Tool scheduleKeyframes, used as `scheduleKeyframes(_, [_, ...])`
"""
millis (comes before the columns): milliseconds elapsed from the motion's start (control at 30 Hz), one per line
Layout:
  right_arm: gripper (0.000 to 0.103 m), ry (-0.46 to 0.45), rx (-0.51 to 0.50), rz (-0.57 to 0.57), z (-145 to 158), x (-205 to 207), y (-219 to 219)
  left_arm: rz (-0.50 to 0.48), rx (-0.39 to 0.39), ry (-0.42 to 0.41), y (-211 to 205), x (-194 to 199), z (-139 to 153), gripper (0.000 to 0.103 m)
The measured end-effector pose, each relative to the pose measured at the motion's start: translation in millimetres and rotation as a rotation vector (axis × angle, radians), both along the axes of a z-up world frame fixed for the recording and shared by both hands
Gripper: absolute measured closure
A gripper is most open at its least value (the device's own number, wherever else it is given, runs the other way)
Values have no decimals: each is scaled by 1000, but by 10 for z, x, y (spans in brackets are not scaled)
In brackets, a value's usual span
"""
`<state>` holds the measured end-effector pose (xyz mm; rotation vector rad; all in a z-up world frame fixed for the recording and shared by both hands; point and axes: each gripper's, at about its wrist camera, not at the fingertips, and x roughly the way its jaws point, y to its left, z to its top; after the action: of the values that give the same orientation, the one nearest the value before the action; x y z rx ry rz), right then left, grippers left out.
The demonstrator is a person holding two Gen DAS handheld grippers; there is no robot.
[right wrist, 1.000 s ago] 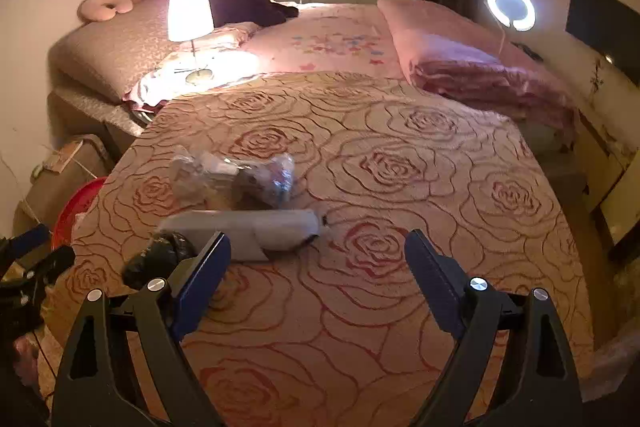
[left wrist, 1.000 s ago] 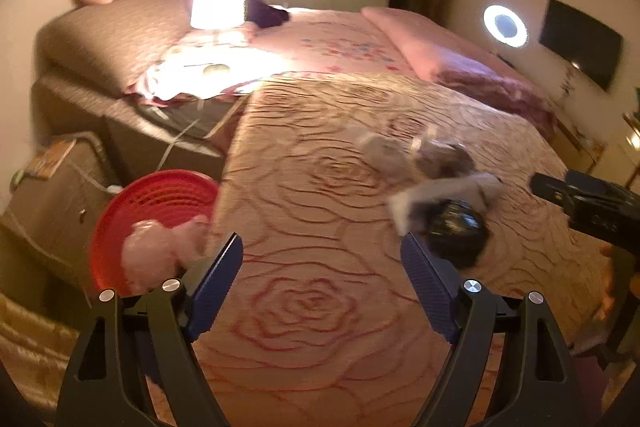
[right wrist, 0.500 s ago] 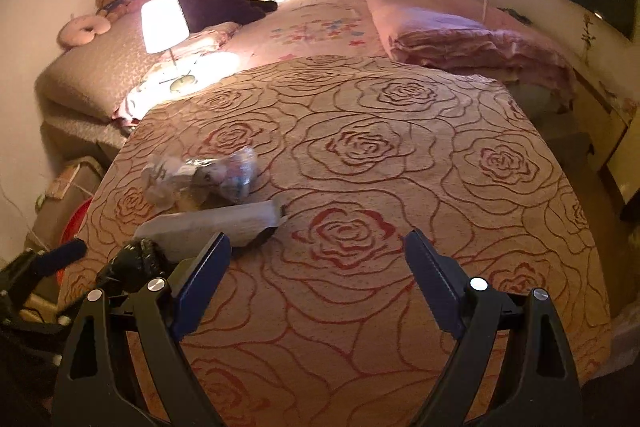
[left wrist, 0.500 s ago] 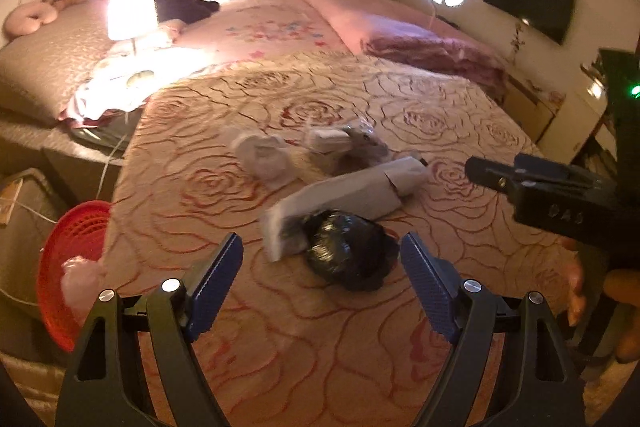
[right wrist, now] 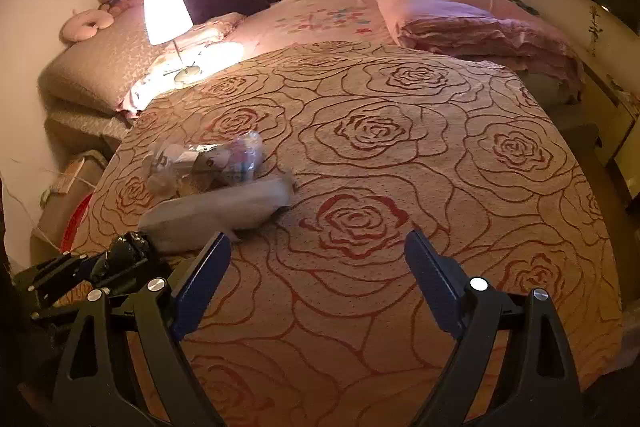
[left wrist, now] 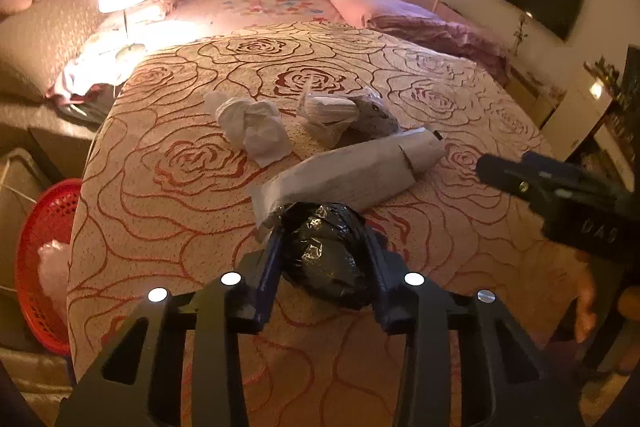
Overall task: Collect trash
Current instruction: 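Grasp the black plastic bag with the left tool and lift it, then grasp the long white packet with the right tool while the left carries the black bag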
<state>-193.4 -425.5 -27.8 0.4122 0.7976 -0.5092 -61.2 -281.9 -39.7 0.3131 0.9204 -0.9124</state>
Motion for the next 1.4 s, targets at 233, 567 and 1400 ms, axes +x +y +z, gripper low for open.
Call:
scheduleKeyframes(233, [17, 4, -13, 58, -53, 82, 138, 88, -44, -43, 398, 61, 149, 68])
scheduleKeyframes(567, [17, -7, -130, 172, 0, 340, 307, 261, -86, -16, 937, 400, 174, 68])
scheduleKeyframes(1400, [17, 71, 8, 578, -145, 660, 896, 325, -109, -15, 1177, 510, 189, 68])
